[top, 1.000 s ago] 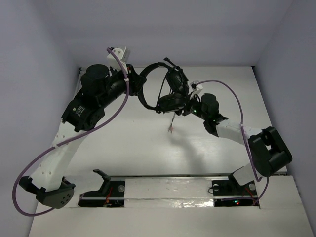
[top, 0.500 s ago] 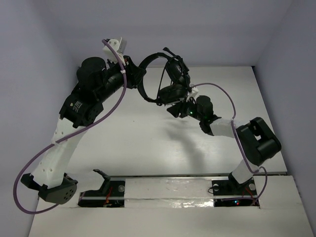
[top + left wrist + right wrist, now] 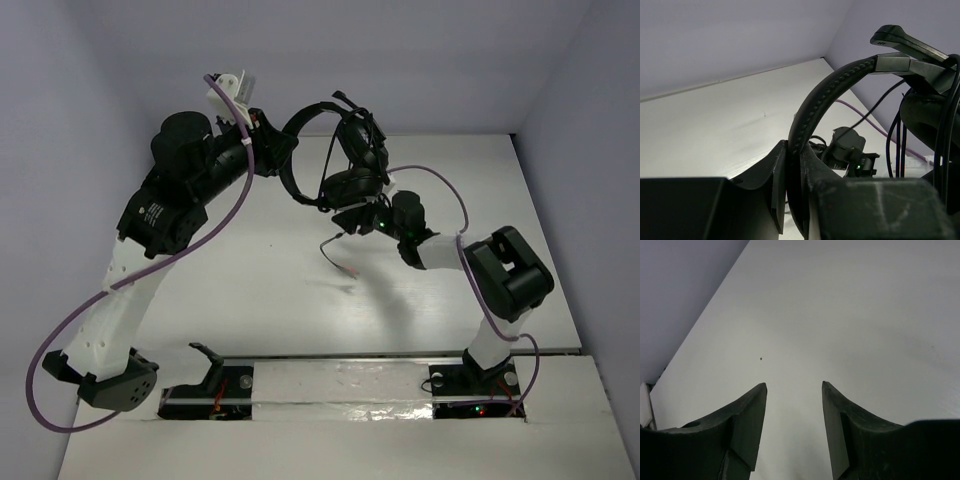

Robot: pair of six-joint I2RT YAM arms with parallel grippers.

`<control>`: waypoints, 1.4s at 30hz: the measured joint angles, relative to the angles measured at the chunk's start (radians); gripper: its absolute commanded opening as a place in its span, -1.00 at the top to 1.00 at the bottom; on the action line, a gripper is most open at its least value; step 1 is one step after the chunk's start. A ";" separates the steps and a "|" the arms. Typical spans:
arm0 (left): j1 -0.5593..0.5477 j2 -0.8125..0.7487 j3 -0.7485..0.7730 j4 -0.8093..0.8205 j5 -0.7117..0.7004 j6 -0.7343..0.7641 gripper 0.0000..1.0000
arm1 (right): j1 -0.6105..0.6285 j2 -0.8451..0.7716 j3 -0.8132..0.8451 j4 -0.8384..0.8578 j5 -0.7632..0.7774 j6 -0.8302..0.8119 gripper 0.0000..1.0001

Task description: Wrap the headphones

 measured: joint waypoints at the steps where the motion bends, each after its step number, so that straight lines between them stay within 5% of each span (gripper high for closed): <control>1: 0.000 0.001 0.003 -0.001 -0.001 0.000 1.00 | 0.000 0.000 0.000 0.003 -0.018 0.002 -0.01; 4: 0.000 0.008 0.016 -0.008 -0.005 0.002 1.00 | 0.000 -0.011 -0.020 0.033 -0.053 0.021 0.59; 5: 0.000 0.011 0.022 -0.011 -0.008 0.003 1.00 | 0.000 -0.029 -0.041 0.037 -0.050 0.033 0.95; 13: 0.000 0.048 0.057 -0.023 -0.044 0.017 1.00 | 0.000 -0.359 -0.216 -0.020 0.166 0.108 1.00; 18: 0.000 0.069 0.100 -0.030 -0.044 0.021 1.00 | -0.001 -0.574 -0.293 -0.082 0.270 0.117 0.47; 22: 0.000 0.083 0.143 -0.030 -0.037 0.023 1.00 | -0.001 -0.689 -0.310 -0.160 0.301 0.103 0.34; 25: 0.000 0.092 0.165 -0.030 -0.032 0.023 1.00 | -0.001 -0.712 -0.310 -0.201 0.288 0.085 0.02; 32: 0.000 0.116 0.187 -0.032 -0.022 0.023 1.00 | 0.053 -0.579 -0.280 -0.243 0.229 0.009 -0.35; 42: 0.000 0.120 0.186 -0.043 -0.021 0.023 1.00 | 0.197 -0.366 -0.153 -0.224 0.172 -0.071 -0.45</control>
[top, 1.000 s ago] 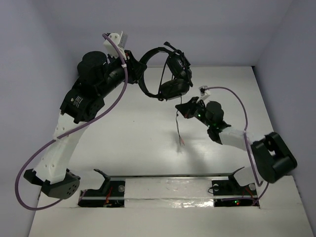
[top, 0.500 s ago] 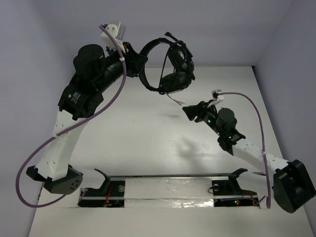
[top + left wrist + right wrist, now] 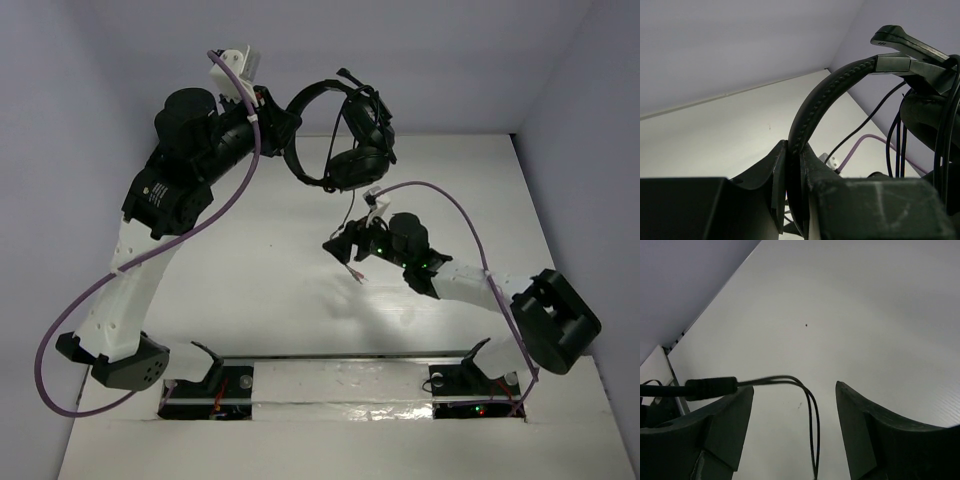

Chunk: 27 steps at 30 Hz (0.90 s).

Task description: Wrap the headphones

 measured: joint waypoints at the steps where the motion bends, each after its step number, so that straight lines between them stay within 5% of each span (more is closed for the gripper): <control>1: 0.000 0.000 0.000 0.000 0.001 0.000 1.00 | 0.004 0.018 0.008 0.010 -0.007 -0.003 -0.44; 4: 0.000 -0.002 -0.006 0.002 0.006 -0.002 1.00 | 0.006 0.077 0.013 0.093 -0.035 0.004 -0.35; 6: 0.000 -0.002 -0.016 0.003 0.009 -0.006 1.00 | 0.006 0.123 0.013 0.182 -0.057 0.024 -0.05; 7: 0.000 -0.003 -0.025 0.004 0.010 -0.008 1.00 | 0.006 0.146 0.014 0.229 -0.061 0.032 0.23; 8: 0.000 -0.003 -0.032 0.004 0.011 -0.010 1.00 | 0.006 0.174 0.016 0.275 -0.065 0.044 0.92; 9: 0.000 -0.003 -0.038 0.004 0.011 -0.011 1.00 | 0.006 0.197 0.021 0.306 -0.067 0.047 1.00; 20: 0.000 -0.027 -0.040 0.015 -0.122 -0.027 1.00 | 0.035 0.239 0.026 0.398 -0.072 0.128 1.00; 27: 0.000 -0.038 -0.129 0.108 -0.337 -0.029 1.00 | 0.129 0.126 -0.019 0.261 -0.016 0.153 1.00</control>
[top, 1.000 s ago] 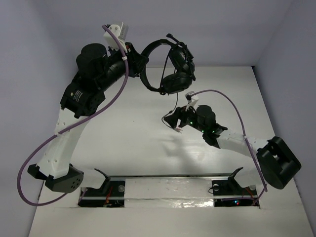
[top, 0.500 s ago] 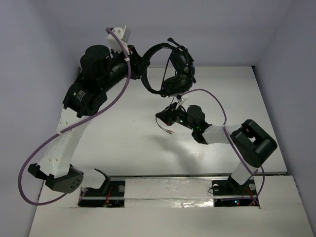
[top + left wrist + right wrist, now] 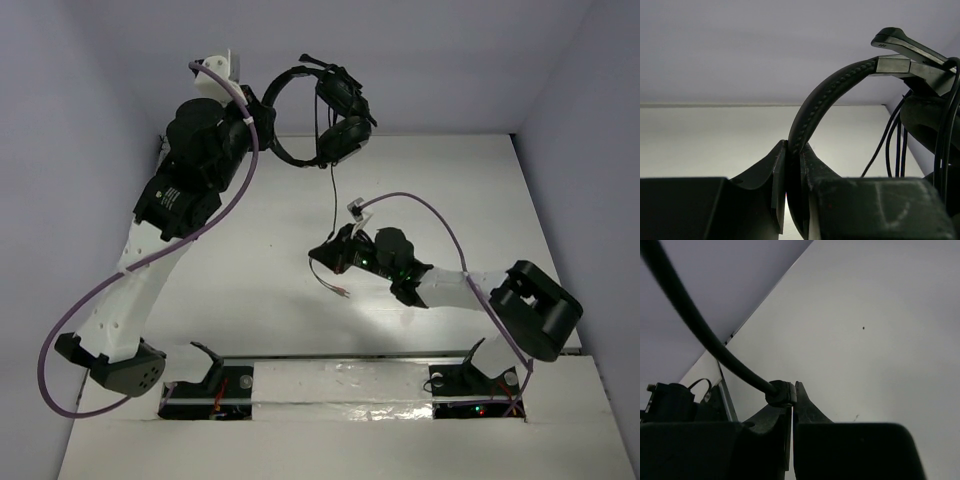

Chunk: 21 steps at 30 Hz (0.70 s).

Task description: Wrap the headphones

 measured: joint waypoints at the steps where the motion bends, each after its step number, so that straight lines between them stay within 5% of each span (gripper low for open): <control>1: 0.000 0.001 -0.014 0.011 -0.030 0.000 1.00 | 0.013 -0.020 -0.002 -0.027 0.013 0.002 1.00; 21: 0.006 0.113 -0.246 0.122 -0.442 0.125 1.00 | 0.378 -0.324 0.172 -0.794 0.420 -0.054 1.00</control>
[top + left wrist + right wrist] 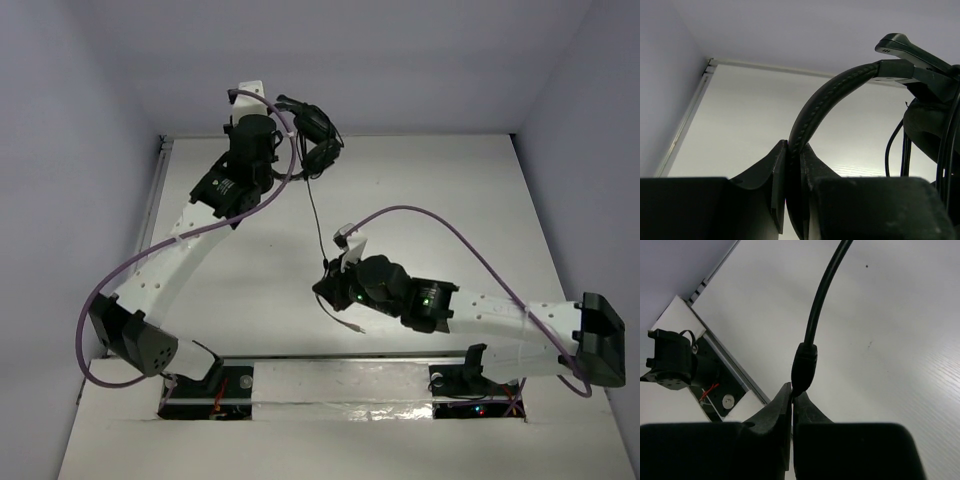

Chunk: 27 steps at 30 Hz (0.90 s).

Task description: Wrap the headphones

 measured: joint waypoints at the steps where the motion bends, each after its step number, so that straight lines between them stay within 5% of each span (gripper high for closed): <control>1: 0.000 0.006 -0.011 0.004 -0.010 0.006 1.00 | 0.009 -0.014 0.018 -0.034 0.023 -0.003 1.00; 14: -0.042 0.029 -0.154 0.020 -0.032 0.029 1.00 | 0.037 -0.079 0.249 -0.350 0.281 -0.148 1.00; 27: -0.179 -0.026 -0.344 -0.016 0.017 0.040 1.00 | 0.043 -0.061 0.379 -0.409 0.483 -0.381 1.00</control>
